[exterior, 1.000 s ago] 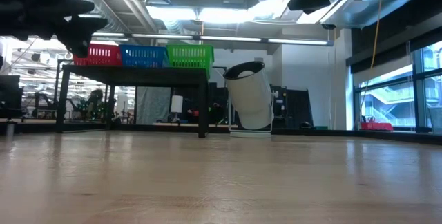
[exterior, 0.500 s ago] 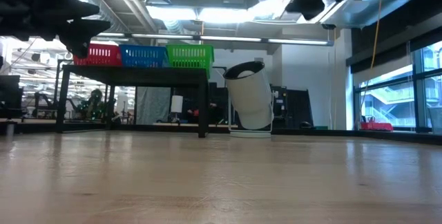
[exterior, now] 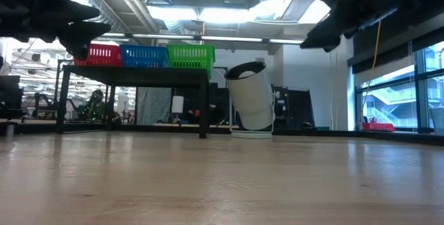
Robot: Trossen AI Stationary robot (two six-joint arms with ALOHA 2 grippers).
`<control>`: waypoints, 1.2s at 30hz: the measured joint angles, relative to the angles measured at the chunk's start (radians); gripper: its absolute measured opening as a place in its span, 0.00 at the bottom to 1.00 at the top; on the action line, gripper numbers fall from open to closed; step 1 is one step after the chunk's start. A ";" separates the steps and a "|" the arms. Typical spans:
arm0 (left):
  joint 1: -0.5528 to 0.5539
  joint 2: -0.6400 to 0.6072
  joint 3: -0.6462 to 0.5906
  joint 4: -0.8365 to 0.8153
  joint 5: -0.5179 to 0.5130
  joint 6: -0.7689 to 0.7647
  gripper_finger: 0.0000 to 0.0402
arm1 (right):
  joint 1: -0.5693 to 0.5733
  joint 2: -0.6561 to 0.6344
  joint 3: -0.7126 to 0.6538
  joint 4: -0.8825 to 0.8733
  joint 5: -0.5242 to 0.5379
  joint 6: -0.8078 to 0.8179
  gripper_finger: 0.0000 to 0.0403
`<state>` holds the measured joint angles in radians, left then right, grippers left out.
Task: Pick & Place Office Desk Supplies
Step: Return to Home Position
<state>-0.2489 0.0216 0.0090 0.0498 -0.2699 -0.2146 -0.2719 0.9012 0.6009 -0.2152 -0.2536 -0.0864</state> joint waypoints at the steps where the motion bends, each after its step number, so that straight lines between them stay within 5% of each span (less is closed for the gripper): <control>1: 0.000 0.000 0.000 0.000 0.000 0.000 0.41 | -0.020 -0.011 -0.017 0.009 -0.013 0.000 0.59; 17: 0.000 0.000 0.000 -0.001 0.000 -0.007 0.41 | -0.235 -0.267 -0.269 0.111 -0.081 0.088 0.59; 36: 0.000 0.000 0.000 -0.002 0.002 -0.008 0.41 | -0.249 -0.583 -0.444 0.069 -0.066 0.187 0.59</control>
<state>-0.2489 0.0216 0.0093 0.0483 -0.2684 -0.2222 -0.5205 0.3177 0.1566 -0.1465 -0.3196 0.1002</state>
